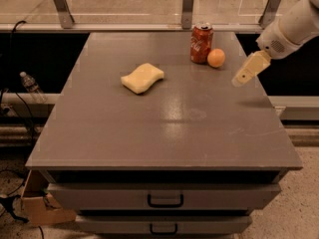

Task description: Move orange near coke can

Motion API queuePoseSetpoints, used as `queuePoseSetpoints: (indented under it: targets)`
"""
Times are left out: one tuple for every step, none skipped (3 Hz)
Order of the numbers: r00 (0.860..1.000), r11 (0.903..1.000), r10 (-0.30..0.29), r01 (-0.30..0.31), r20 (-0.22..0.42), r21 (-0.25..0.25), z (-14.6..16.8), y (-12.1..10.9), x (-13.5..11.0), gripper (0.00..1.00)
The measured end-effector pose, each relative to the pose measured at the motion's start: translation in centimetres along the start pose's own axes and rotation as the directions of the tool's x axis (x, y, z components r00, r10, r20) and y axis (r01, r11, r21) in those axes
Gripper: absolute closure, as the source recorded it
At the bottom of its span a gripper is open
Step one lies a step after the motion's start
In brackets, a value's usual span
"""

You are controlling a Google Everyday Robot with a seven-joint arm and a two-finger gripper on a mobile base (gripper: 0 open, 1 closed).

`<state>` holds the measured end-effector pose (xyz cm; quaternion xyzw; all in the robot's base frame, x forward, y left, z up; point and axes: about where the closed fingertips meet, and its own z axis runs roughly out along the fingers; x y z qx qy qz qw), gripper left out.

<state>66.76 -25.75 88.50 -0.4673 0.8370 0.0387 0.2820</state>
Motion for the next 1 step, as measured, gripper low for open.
queuePoseSetpoints:
  targets:
    - [1.0, 0.9998, 0.007, -0.007, -0.014, -0.02, 0.79, 0.83, 0.81, 0.0]
